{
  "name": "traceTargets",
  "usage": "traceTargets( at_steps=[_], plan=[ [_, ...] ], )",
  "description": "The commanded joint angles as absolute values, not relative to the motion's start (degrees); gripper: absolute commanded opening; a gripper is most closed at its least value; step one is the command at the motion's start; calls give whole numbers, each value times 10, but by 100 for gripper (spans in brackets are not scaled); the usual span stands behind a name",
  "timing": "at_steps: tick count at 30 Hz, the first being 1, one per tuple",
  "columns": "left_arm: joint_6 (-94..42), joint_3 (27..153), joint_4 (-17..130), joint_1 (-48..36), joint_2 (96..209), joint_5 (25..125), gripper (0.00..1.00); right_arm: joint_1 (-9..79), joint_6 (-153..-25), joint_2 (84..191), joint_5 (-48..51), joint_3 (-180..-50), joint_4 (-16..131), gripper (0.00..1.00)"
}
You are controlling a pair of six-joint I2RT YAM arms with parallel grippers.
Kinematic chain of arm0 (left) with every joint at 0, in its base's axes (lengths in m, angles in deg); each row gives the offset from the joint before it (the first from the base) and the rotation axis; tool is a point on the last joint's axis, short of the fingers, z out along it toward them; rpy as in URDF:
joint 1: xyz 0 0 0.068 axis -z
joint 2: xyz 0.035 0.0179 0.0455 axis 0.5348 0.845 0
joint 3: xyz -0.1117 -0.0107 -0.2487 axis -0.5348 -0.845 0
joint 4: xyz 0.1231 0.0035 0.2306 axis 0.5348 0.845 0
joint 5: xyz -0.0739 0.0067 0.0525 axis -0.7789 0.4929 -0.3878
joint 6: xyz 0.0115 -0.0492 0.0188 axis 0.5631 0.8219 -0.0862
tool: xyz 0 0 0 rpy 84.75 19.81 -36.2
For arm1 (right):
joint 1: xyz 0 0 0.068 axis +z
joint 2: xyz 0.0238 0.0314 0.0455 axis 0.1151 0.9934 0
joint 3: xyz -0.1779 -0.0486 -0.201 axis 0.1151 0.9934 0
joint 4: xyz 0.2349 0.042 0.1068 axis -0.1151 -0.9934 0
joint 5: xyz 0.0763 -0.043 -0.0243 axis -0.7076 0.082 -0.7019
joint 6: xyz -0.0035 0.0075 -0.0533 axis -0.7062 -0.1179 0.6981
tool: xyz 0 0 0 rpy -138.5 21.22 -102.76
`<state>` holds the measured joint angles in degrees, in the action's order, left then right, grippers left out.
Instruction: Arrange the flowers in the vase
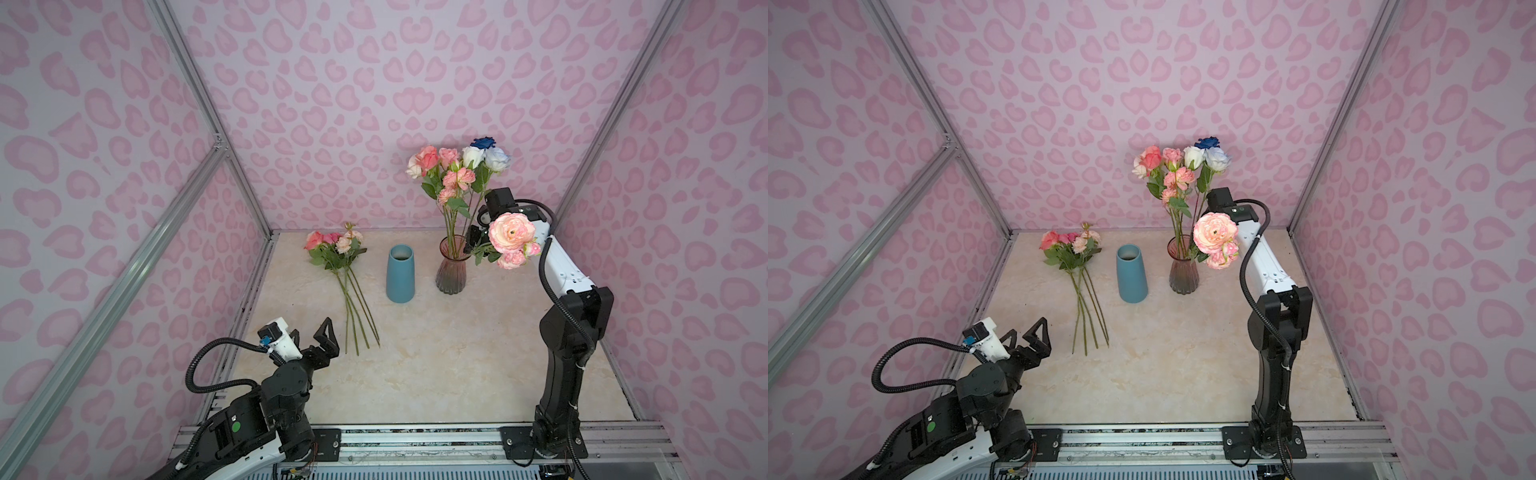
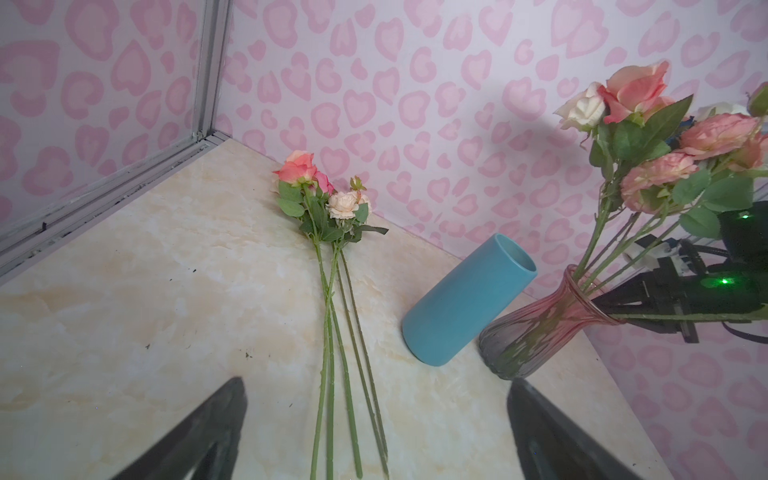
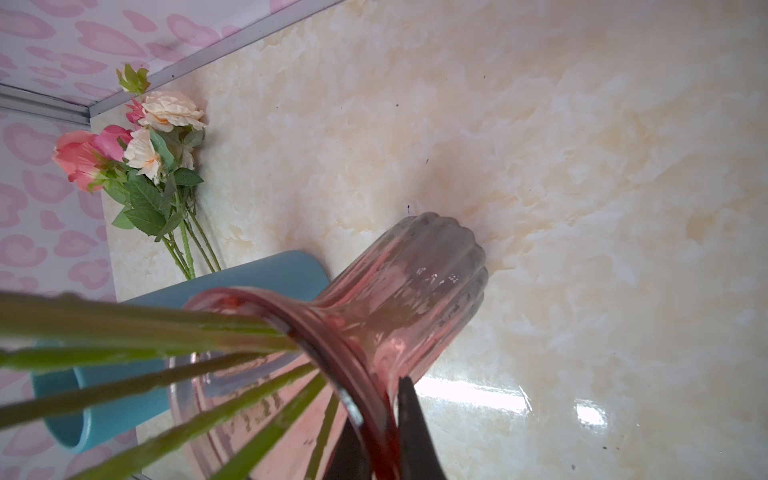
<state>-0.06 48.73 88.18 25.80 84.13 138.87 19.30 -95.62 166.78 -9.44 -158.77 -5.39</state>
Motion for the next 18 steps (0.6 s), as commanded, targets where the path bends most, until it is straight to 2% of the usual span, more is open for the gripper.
traceTargets(
  at_steps=[1,12,18],
  plan=[
    [-21,498,866,258,835,1377,99,194,-936,1678,-90,-1600,-73,0],
    [-48,482,828,257,826,1355,99,177,-960,1650,-160,-1545,-41,0],
    [-52,484,825,257,834,1355,99,178,-958,1647,-153,-1535,-44,0]
  ],
)
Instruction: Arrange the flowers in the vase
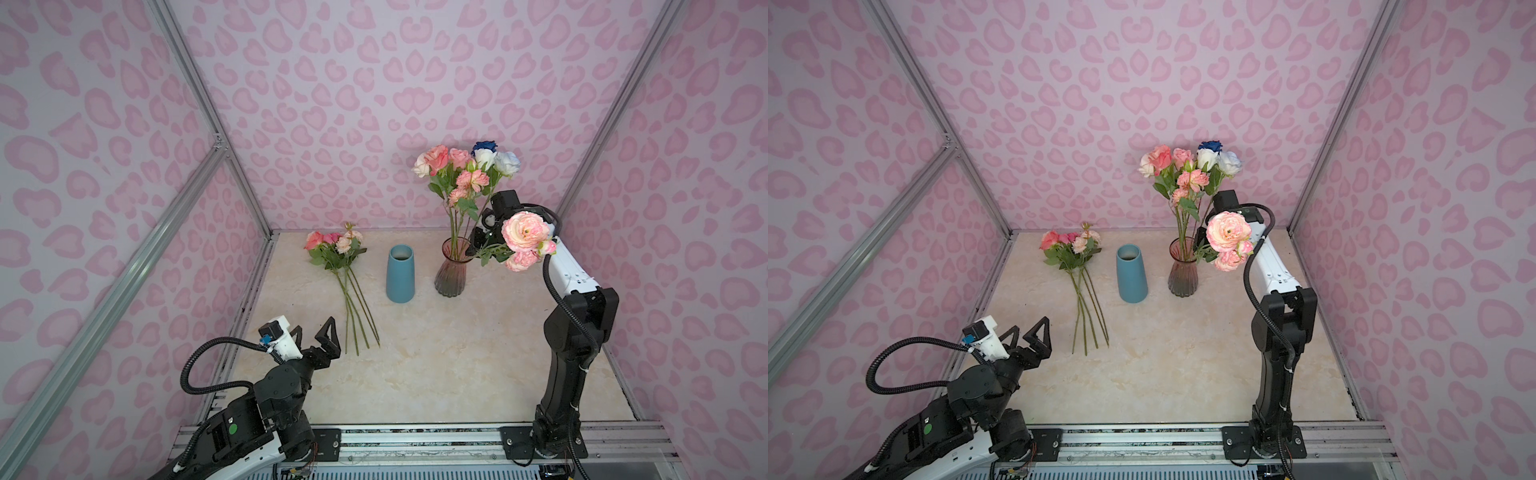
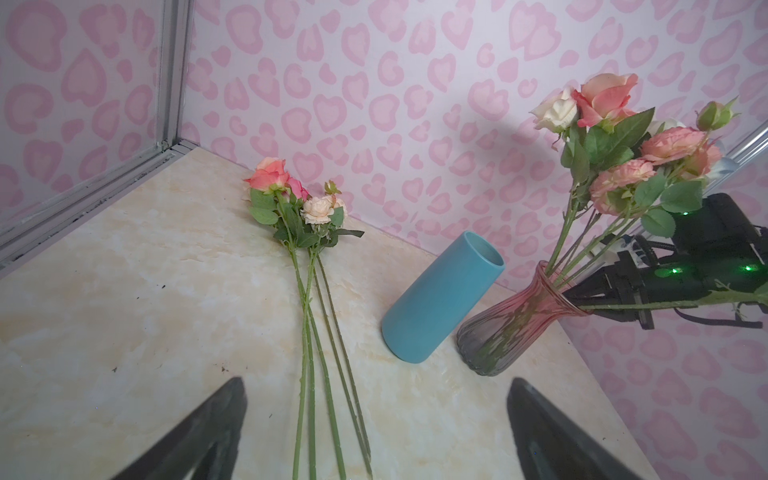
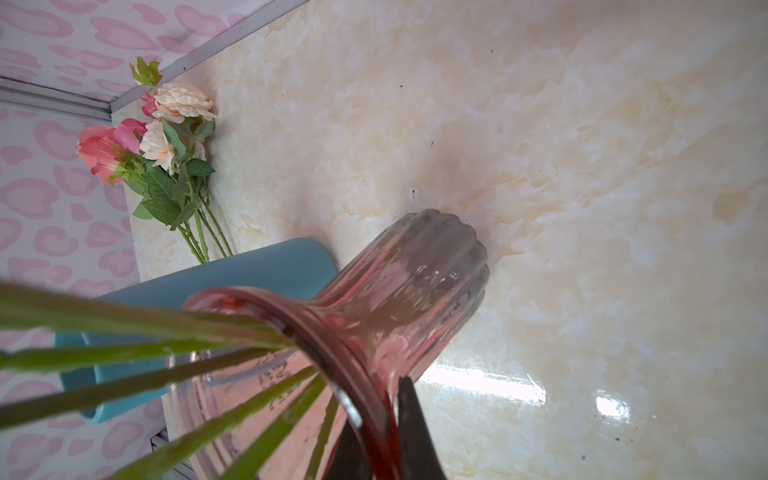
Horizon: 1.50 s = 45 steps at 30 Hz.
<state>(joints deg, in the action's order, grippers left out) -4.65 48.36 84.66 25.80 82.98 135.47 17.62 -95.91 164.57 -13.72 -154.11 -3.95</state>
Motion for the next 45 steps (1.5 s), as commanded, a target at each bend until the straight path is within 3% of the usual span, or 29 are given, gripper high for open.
traceTargets(
  at_steps=[1,3,6,20,45],
  plan=[
    [-52,484,827,257,835,1354,99,178,-957,1643,-152,-1531,-41,4],
    [-48,484,827,258,832,1355,99,179,-956,1633,-153,-1522,-33,6],
    [-47,480,825,257,827,1357,99,179,-954,1621,-146,-1520,-33,20],
    [-49,490,822,257,851,1359,99,172,-948,1588,-131,-1512,-33,30],
    [-81,545,794,257,951,1404,99,139,-965,1355,-124,-1300,62,29]
  ],
)
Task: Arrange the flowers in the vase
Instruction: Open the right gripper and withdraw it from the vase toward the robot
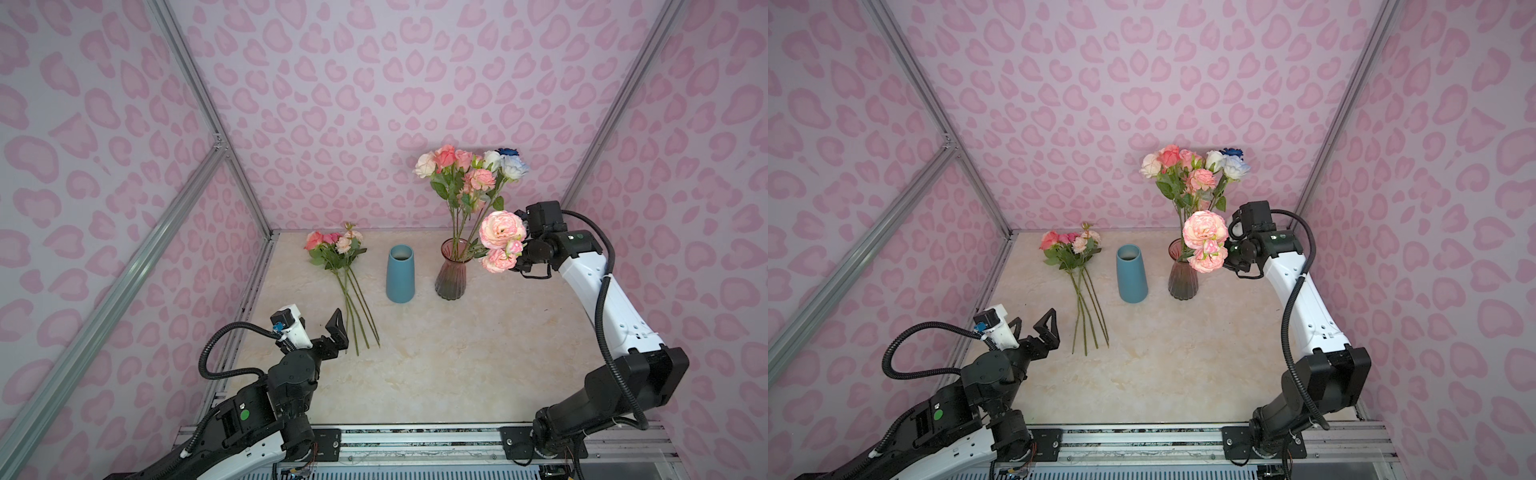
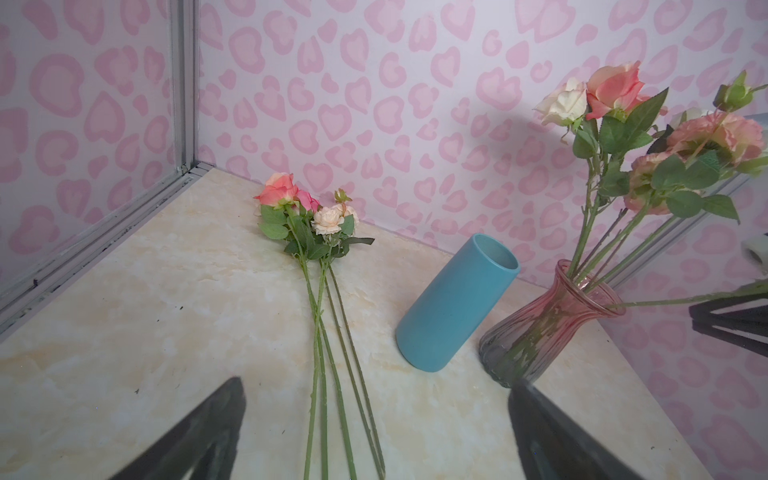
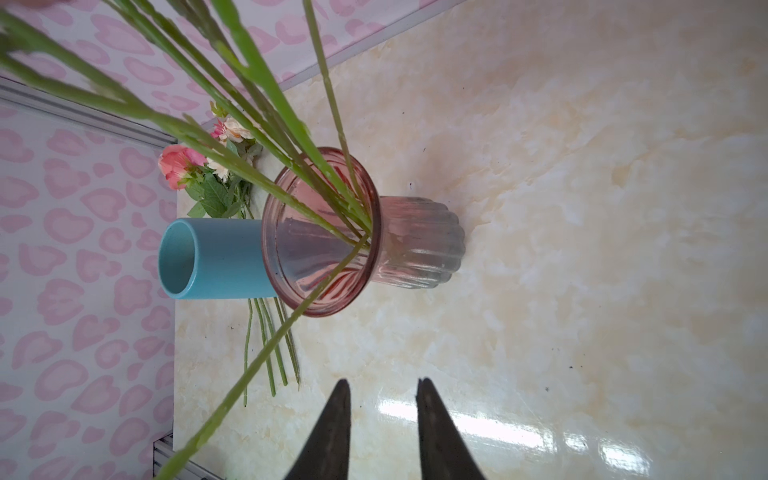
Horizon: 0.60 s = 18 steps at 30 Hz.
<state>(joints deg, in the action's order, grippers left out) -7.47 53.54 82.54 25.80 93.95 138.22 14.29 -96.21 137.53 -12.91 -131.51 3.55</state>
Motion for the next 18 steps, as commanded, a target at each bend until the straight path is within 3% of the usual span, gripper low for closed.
traceTargets(
  at_steps=[1,5,10,18],
  plan=[
    [-78,550,792,256,958,1409,100,138,-968,1339,-118,-1290,68,29],
    [-78,580,809,240,999,1410,97,137,-974,1275,-80,-1240,95,27],
    [-83,615,835,188,1048,1393,88,141,-1003,1126,-42,-1065,225,23],
    [-63,654,829,-57,1193,1114,88,224,-1070,903,98,-825,361,16]
  ],
)
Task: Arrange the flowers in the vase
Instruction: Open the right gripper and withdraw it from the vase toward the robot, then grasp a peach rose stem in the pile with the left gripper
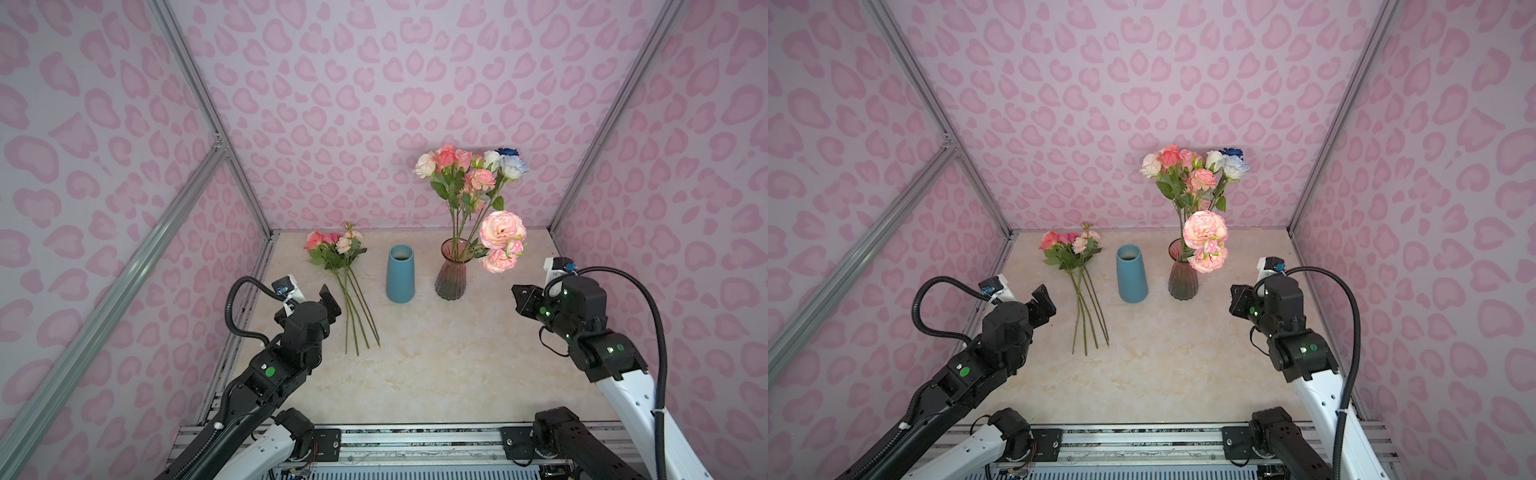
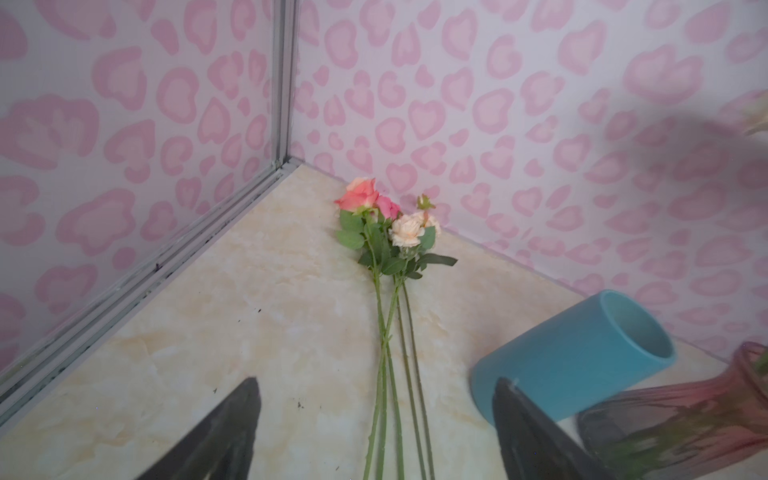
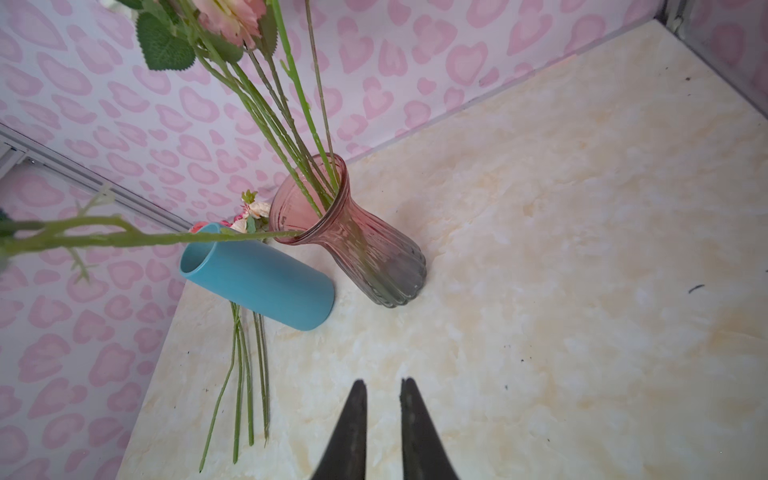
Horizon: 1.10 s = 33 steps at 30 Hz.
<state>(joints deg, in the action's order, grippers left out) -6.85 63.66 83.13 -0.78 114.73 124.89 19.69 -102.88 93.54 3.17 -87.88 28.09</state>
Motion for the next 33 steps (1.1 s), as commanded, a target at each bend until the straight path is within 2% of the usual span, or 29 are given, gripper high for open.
traceTargets(
  at_steps=[1,3,7,16,20,22,25,30,33],
  plan=[
    [-62,663,833,-78,1224,1093,88,239,-1082,888,105,-800,373,15],
    [-75,686,834,-110,1294,1042,86,274,-1108,871,115,-750,398,15],
    [-98,724,833,-130,1423,1009,81,346,-1143,880,136,-682,440,13],
    [-106,741,810,-137,1616,962,53,417,-1174,938,136,-617,516,13],
    [-114,754,813,-136,1658,934,44,419,-1175,953,128,-612,523,13],
    [-116,751,816,-135,1669,931,43,421,-1173,954,129,-612,524,13],
    [-115,742,819,-134,1676,931,37,421,-1171,954,135,-613,525,13],
    [-116,740,832,-129,1672,936,15,421,-1173,968,131,-625,527,13],
    [-120,738,833,-128,1670,937,12,421,-1177,990,116,-637,531,13]
  ],
)
